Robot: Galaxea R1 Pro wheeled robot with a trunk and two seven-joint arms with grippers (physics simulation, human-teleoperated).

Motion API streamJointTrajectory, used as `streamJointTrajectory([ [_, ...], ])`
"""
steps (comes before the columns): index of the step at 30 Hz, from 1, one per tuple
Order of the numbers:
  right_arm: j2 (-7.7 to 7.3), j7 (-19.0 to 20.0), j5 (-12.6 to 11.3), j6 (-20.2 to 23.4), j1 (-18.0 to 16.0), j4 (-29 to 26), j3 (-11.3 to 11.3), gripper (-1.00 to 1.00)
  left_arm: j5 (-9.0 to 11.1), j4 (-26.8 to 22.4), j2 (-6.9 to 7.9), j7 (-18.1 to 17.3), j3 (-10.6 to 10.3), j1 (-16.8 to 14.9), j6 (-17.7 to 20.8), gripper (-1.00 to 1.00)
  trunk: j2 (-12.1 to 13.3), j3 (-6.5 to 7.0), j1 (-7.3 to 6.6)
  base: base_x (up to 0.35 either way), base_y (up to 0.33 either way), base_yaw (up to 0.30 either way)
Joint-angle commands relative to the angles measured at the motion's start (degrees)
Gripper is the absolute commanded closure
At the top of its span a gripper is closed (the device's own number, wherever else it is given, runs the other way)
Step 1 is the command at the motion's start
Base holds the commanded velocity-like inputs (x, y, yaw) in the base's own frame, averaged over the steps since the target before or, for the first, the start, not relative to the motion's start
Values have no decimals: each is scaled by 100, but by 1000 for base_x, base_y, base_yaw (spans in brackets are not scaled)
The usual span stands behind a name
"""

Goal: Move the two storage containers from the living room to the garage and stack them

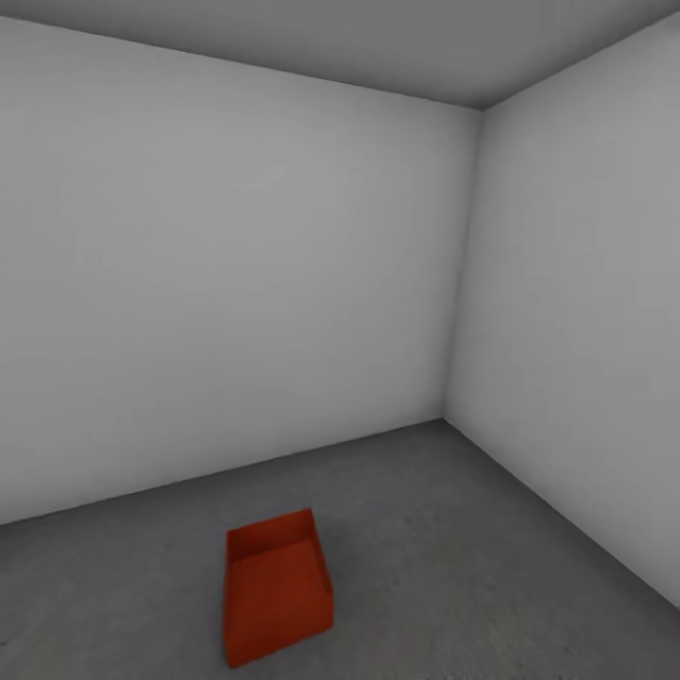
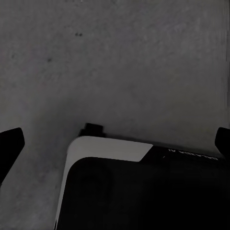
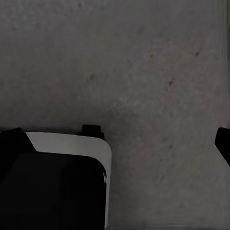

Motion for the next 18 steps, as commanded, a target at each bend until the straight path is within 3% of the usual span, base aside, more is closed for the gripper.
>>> streamJointTrajectory([
  [1,-2,-21,58,-31,-9,15,-40,-100,36,4,1,-4,-5,-3,-17,-100,-6,-8,1,0,0,-298],
  [18,0,-16,74,-44,-9,10,-34,-100,30,4,1,-5,-5,-3,-17,-100,-6,-8,1,0,0,-298],
])
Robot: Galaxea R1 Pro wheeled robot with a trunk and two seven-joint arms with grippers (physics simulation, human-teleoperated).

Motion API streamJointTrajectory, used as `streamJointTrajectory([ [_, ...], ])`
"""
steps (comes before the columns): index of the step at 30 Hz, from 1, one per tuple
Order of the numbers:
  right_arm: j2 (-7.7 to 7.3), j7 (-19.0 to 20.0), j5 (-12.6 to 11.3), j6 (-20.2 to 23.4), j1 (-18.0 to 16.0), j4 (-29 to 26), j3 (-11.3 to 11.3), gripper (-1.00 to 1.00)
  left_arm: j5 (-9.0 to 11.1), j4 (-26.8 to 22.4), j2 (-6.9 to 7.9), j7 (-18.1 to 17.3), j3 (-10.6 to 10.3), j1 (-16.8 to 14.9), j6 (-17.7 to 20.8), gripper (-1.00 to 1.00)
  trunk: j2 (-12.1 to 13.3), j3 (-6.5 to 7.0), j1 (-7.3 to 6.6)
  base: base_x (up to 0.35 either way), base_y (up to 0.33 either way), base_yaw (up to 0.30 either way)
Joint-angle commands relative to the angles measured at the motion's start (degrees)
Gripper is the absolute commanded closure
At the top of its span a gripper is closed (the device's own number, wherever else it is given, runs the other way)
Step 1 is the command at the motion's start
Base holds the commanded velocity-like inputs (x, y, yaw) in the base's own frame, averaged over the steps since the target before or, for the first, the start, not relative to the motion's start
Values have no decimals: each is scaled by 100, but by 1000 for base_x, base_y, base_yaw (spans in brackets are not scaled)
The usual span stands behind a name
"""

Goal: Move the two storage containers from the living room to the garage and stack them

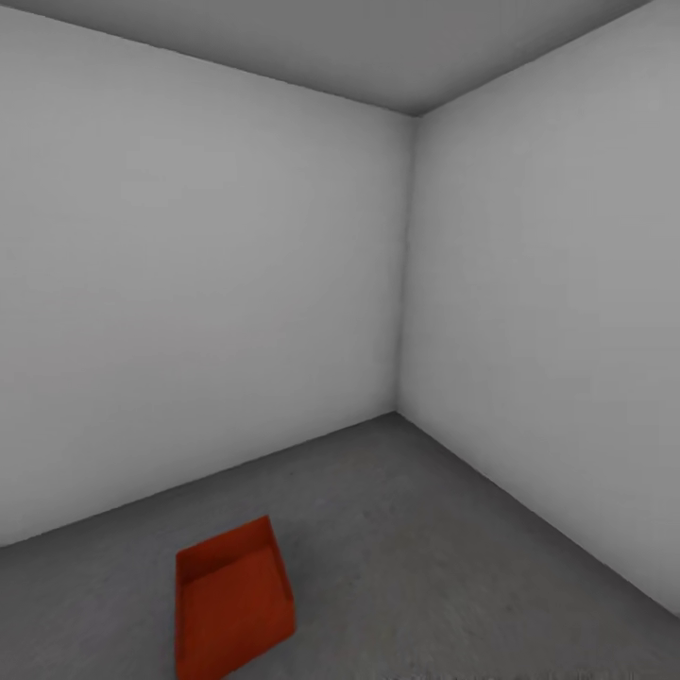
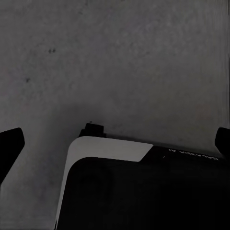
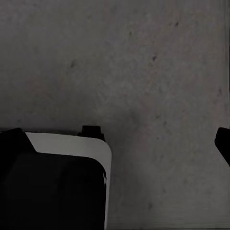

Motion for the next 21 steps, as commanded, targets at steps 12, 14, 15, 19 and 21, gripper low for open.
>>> streamJointTrajectory([
  [12,0,-20,59,-28,-9,18,-37,-100,36,4,1,-2,-5,-3,-17,-100,-6,-8,1,0,0,-298],
  [14,0,-22,59,-28,-9,18,-37,-100,36,4,1,-4,-5,-3,-16,-100,-6,-8,1,0,0,-298],
  [15,0,-21,59,-30,-9,18,-37,-100,36,4,1,-3,-5,-3,-16,-100,-6,-8,1,0,0,-298],
  [19,0,-22,59,-36,-9,18,-37,-100,36,5,1,-3,-5,-4,-16,-100,-6,-8,1,0,0,-298],
  [21,0,-22,59,-37,-9,18,-37,-100,36,5,1,-3,-5,-4,-16,-100,-6,-8,1,0,0,-298],
])
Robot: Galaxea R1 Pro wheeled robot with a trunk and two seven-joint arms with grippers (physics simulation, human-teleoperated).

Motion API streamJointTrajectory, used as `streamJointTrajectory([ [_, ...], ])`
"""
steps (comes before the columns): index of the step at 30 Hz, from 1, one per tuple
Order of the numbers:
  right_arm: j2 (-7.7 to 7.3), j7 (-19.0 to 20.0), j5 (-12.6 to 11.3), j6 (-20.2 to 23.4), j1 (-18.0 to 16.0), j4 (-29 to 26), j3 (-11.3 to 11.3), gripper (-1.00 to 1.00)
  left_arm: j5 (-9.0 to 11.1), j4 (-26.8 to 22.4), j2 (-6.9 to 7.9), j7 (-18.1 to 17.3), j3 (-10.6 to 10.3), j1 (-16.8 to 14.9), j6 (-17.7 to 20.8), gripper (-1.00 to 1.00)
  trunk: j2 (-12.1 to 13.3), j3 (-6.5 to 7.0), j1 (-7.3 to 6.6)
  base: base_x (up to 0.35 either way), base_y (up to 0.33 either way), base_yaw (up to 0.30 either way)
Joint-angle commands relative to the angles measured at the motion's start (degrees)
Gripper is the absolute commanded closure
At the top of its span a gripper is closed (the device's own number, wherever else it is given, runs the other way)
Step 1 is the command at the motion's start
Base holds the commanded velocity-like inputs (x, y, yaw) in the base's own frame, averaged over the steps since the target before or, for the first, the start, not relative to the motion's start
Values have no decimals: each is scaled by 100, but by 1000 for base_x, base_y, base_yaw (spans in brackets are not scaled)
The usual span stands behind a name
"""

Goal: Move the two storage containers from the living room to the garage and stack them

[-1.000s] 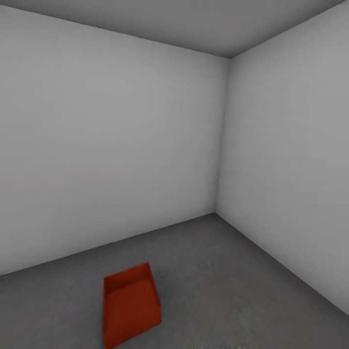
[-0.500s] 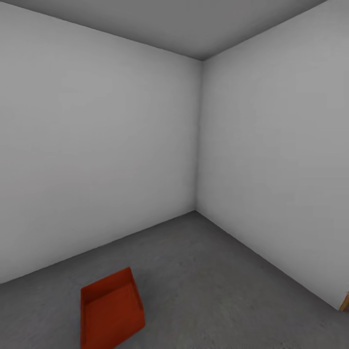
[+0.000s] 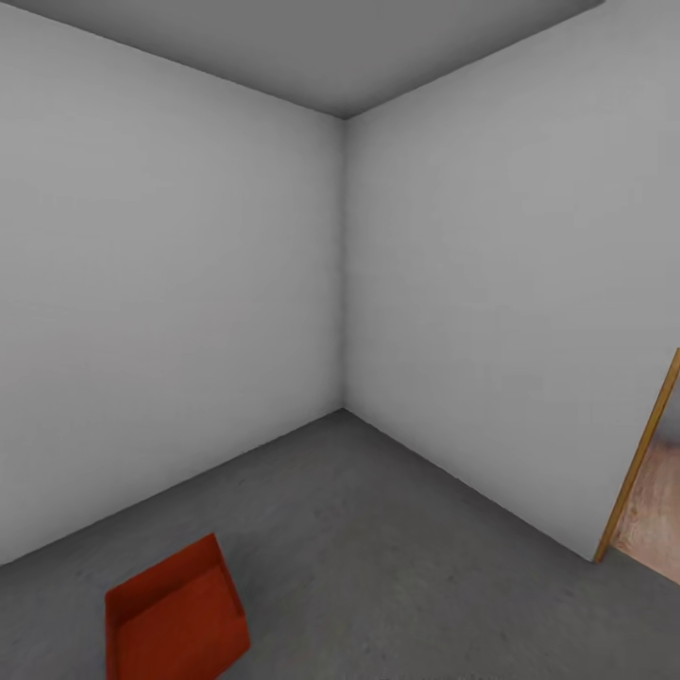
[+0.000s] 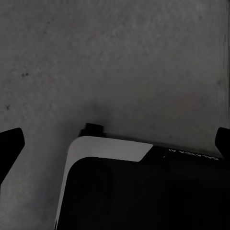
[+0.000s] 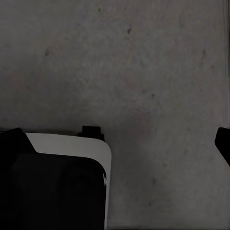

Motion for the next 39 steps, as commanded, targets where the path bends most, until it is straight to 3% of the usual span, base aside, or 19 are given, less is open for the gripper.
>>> streamJointTrajectory([
  [1,0,-20,61,-29,-9,18,-37,-100,36,3,1,-5,-5,-3,-17,-100,-6,-8,1,0,0,-298],
  [39,5,-19,65,-39,-9,18,-37,-100,36,3,-1,-6,-13,-4,-17,-100,-6,-8,1,0,0,-298],
])
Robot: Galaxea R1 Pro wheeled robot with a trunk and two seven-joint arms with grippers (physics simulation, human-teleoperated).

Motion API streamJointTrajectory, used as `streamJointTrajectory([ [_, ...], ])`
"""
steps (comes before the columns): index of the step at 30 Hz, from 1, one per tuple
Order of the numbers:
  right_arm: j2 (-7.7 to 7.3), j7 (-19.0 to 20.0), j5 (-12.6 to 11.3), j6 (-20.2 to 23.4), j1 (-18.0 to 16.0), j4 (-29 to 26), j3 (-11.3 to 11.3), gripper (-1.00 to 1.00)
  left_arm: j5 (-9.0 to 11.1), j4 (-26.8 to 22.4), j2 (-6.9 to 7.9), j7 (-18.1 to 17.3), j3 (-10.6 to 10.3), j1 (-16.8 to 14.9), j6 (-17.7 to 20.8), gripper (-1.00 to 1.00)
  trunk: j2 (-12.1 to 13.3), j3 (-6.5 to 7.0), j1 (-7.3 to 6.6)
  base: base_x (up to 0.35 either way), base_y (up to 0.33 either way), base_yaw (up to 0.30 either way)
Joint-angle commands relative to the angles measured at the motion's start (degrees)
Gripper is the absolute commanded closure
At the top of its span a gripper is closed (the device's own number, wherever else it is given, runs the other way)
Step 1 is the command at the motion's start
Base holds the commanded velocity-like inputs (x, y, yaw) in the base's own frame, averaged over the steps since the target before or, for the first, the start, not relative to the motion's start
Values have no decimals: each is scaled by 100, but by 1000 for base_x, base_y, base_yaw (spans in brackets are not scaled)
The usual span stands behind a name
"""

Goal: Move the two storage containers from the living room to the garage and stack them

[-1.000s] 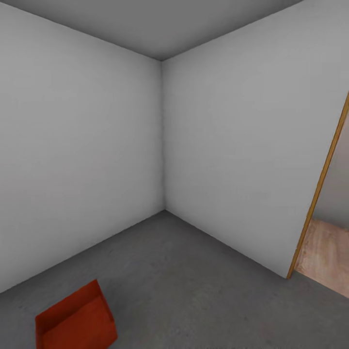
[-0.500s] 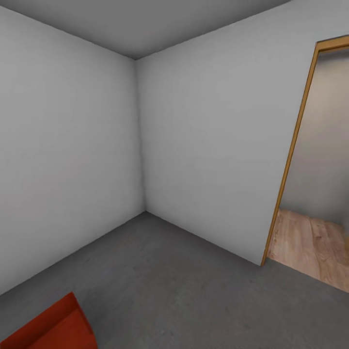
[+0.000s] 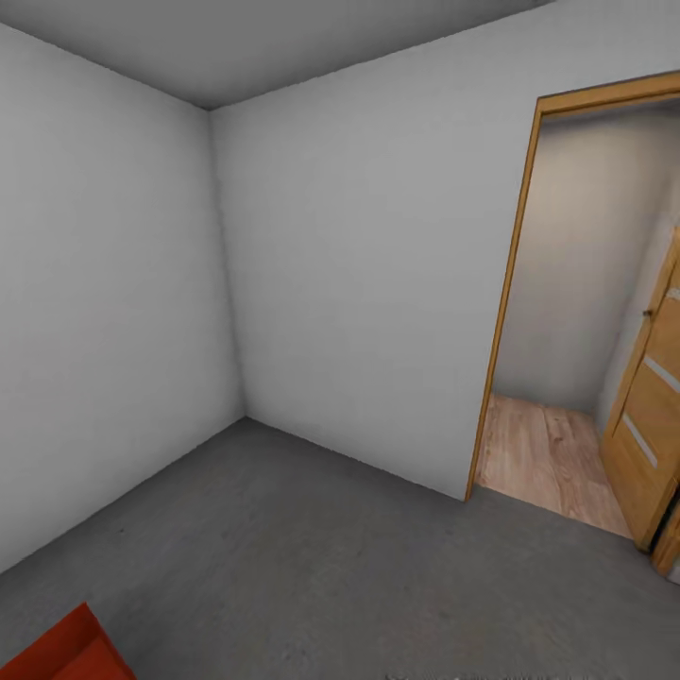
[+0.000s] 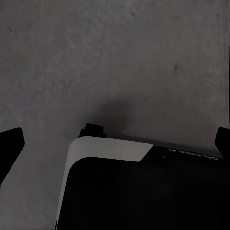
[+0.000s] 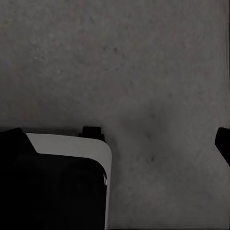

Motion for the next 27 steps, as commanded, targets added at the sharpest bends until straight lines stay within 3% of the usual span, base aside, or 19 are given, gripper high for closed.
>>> streamJointTrajectory([
  [1,1,-21,56,-28,-9,18,-37,-100,36,4,1,-7,-5,-3,-17,-100,-6,-8,1,0,0,-298],
  [27,29,-27,33,-2,-9,27,-37,-100,36,4,-5,-11,-5,-2,-17,-100,-6,19,1,0,0,-298],
])
